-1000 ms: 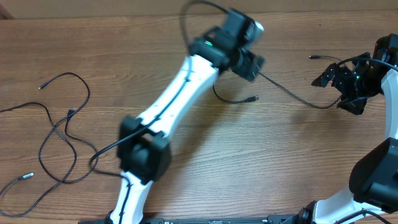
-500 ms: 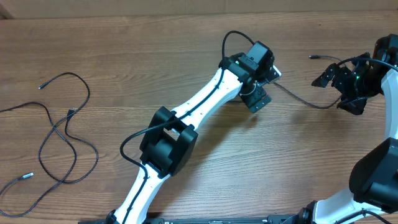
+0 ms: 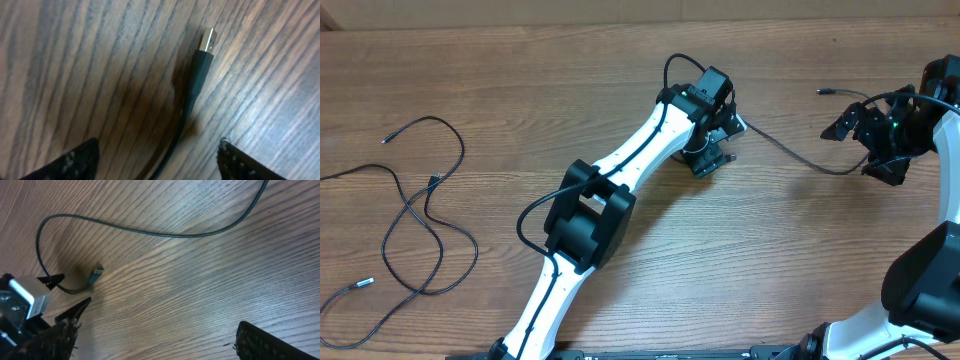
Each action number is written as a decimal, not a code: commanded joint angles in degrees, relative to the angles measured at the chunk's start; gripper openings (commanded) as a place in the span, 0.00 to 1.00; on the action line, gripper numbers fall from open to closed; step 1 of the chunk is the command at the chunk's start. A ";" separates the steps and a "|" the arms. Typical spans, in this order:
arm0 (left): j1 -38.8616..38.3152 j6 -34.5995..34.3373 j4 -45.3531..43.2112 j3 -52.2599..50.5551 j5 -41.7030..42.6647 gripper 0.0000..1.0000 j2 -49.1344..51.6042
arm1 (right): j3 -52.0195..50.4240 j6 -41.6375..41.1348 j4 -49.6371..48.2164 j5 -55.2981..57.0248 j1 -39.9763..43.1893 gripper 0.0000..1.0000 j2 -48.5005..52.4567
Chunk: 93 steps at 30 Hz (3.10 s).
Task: Untangle cables
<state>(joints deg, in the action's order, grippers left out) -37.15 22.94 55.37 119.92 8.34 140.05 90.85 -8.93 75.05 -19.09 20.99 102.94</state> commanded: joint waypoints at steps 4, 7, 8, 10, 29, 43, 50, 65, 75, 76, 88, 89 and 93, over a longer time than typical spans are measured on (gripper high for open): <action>-0.44 0.44 -0.92 0.17 0.28 0.69 2.05 | 1.03 0.48 -0.17 -0.07 -0.04 1.00 0.07; -0.48 0.11 -0.31 0.02 0.26 0.62 2.40 | 1.03 0.48 -0.17 -0.04 -0.04 1.00 0.07; -0.48 0.09 -0.20 -0.17 0.26 0.60 2.47 | 1.03 0.48 -0.15 -0.07 -0.04 1.00 0.07; -0.48 -0.28 -0.07 -0.74 0.22 0.59 2.47 | 1.03 0.48 -0.15 -0.07 -0.04 1.00 0.07; 2.05 -22.16 3.19 -6.88 -20.41 0.04 2.01 | 1.03 0.48 -0.15 -0.09 -0.04 1.00 0.07; 28.30 -40.06 12.44 -0.63 -36.41 0.04 -13.97 | 1.03 0.48 -0.37 -0.70 -0.04 1.00 0.04; 42.69 -38.03 6.49 -0.48 -30.64 0.04 -27.23 | 1.03 0.46 -1.07 -2.01 -0.07 1.00 0.07; 46.31 -31.91 8.07 -0.66 -9.66 0.04 -35.26 | -4.55 -15.43 -10.75 7.39 -0.07 0.87 0.07; 36.96 -31.01 13.00 -0.68 -11.50 0.04 -35.26 | -13.25 -14.53 -34.12 10.14 -0.07 0.80 0.07; 36.37 -31.01 13.64 -0.68 -11.50 0.04 -35.26 | -13.88 -14.32 -36.02 10.27 -0.07 0.80 0.07; 30.32 -31.08 19.69 -0.68 -11.23 0.04 -35.26 | -14.73 -7.08 -48.57 10.19 -0.37 0.77 6.84; 29.81 -31.08 20.06 -0.68 -11.23 0.05 -35.26 | -14.73 -7.04 -49.29 10.36 -0.37 0.77 7.87; 27.45 -31.10 21.00 -0.68 -11.28 0.06 -35.26 | -14.73 -7.04 -51.30 10.51 -0.37 0.76 11.98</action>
<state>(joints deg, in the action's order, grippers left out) -8.03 -8.80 76.09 119.28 -3.01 104.66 76.42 -17.26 24.62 -9.37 20.95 112.29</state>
